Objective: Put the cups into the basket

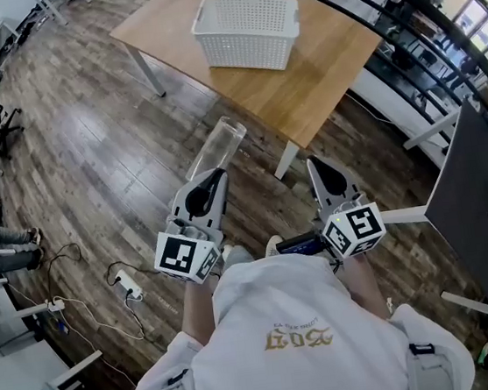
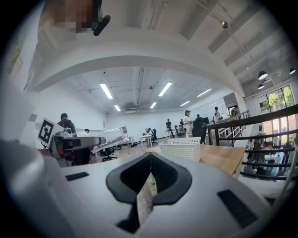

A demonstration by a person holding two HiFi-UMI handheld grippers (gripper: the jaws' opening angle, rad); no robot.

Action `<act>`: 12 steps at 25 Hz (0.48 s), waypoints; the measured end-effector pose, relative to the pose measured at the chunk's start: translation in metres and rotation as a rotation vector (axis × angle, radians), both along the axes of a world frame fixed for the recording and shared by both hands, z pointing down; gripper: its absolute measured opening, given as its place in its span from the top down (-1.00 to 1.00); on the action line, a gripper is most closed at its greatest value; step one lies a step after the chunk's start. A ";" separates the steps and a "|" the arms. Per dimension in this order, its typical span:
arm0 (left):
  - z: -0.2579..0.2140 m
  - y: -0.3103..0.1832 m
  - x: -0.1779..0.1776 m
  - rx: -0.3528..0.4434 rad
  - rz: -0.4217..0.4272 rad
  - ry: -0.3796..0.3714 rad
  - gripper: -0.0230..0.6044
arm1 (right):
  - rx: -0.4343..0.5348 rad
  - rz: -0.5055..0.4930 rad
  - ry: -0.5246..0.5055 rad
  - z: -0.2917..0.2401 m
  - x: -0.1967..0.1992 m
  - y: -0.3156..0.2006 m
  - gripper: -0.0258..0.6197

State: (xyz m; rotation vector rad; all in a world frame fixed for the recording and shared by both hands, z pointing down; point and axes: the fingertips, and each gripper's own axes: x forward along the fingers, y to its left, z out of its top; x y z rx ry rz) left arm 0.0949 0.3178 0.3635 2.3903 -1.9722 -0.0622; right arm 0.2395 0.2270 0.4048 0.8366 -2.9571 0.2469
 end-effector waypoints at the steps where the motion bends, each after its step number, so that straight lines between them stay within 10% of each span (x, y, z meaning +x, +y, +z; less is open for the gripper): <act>1: 0.000 -0.002 0.001 0.001 -0.003 0.000 0.86 | -0.004 0.000 0.003 0.001 0.002 -0.003 0.89; 12: 0.002 -0.037 -0.024 -0.002 -0.001 0.024 0.86 | -0.030 0.005 0.011 0.010 -0.020 -0.034 0.89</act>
